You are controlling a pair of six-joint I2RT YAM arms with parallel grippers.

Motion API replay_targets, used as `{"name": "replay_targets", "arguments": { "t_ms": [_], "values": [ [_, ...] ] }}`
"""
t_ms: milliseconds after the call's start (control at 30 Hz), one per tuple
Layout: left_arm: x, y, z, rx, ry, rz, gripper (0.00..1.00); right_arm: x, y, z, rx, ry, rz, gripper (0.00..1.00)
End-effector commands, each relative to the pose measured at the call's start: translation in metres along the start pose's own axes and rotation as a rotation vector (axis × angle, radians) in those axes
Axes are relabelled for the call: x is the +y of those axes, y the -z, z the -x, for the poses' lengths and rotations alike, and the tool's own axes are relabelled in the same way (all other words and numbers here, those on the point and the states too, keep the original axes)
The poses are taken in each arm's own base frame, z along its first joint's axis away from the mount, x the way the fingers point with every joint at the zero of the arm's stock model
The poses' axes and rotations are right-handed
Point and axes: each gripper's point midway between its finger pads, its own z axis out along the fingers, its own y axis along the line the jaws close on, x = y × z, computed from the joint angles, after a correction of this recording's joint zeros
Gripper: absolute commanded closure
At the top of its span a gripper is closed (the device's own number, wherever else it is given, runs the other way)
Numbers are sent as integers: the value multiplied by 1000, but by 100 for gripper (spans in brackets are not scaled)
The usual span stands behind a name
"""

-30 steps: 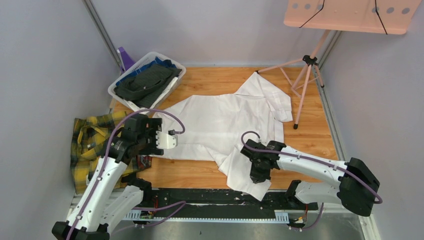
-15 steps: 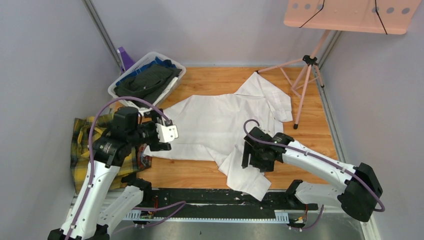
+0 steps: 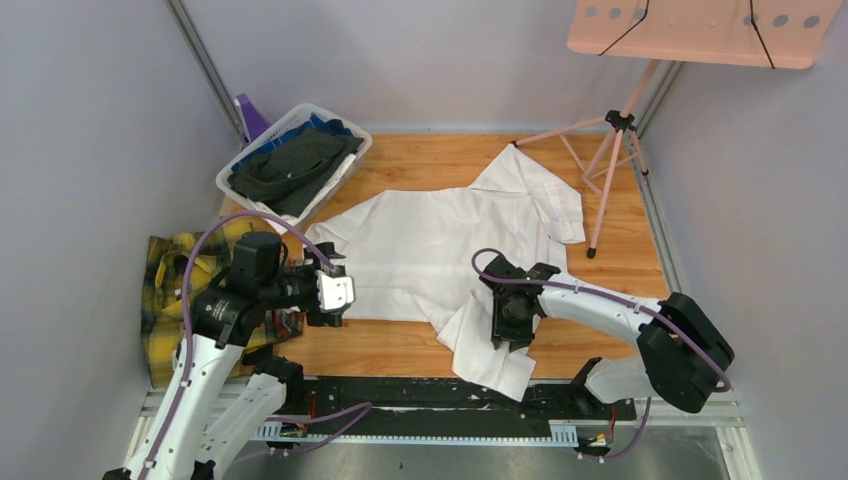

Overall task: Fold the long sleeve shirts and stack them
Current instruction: Fold the shirt at the center of the board.

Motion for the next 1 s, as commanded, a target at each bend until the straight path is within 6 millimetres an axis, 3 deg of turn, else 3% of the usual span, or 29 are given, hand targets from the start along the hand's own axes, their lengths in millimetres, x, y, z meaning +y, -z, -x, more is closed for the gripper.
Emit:
{"name": "replay_targets", "arguments": {
  "t_ms": [0, 67, 100, 267, 433, 567, 600, 733, 800, 967],
  "values": [
    [2, -1, 7, -32, -1, -6, 0, 17, 12, 2, -8, -8, 100, 76],
    [1, -1, 6, -33, -11, -8, 0, 17, 27, 5, -35, -18, 111, 98],
    [0, -1, 7, -37, -21, -8, 0, 18, 37, 7, -57, -21, 128, 100],
    [0, 2, 26, -114, -51, -19, 0, 44, 93, 21, -120, -1, 260, 100],
    [10, 1, 63, -230, -46, -9, 0, 96, 145, 38, -104, 56, 423, 100],
    [14, -17, 92, -265, 117, -40, 0, 140, 171, 61, -101, 61, 524, 100],
    [7, -25, 99, -269, 205, -86, 0, 152, 177, 68, -105, 56, 551, 100],
    [5, -49, 108, -293, 391, -112, 0, 179, 182, 85, -103, 38, 598, 100],
    [-1, -58, 106, -304, 371, -128, 0, 185, 175, 91, -96, 16, 604, 100],
    [-23, -69, 96, -314, -68, -112, 0, 193, 161, 102, -50, -10, 652, 100]
  ]
}}
